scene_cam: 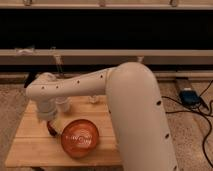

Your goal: Place the pepper on the white sponge

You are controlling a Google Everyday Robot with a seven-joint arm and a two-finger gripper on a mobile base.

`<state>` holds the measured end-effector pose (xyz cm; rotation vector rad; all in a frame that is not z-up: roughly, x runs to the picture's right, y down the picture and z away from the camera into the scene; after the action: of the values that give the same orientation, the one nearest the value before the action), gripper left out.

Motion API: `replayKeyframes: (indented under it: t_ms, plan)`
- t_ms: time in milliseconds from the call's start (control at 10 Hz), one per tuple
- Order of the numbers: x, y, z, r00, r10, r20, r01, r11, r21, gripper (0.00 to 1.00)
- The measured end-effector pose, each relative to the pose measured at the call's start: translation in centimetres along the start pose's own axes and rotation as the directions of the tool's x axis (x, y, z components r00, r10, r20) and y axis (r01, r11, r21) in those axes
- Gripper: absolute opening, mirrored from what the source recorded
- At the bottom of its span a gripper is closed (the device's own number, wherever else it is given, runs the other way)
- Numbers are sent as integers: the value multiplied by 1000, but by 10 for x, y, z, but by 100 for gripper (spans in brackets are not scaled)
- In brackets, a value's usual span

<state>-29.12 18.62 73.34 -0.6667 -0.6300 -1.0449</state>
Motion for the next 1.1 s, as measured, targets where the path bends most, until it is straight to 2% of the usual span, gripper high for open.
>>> replayKeyframes:
  t_ms: [200,400,600,900,1100]
  plan:
    - [7,-18,5,999,-50,-11,50,999,7,74]
    - [17,-23,12,996,-85,-26,85,996,15,74]
    - [21,-27,30,992,-125,-33,125,992,15,74]
    - [30,-28,52,987,-153,-45,154,988,13,74]
    - [33,-30,60,984,-172,-52,173,985,12,74]
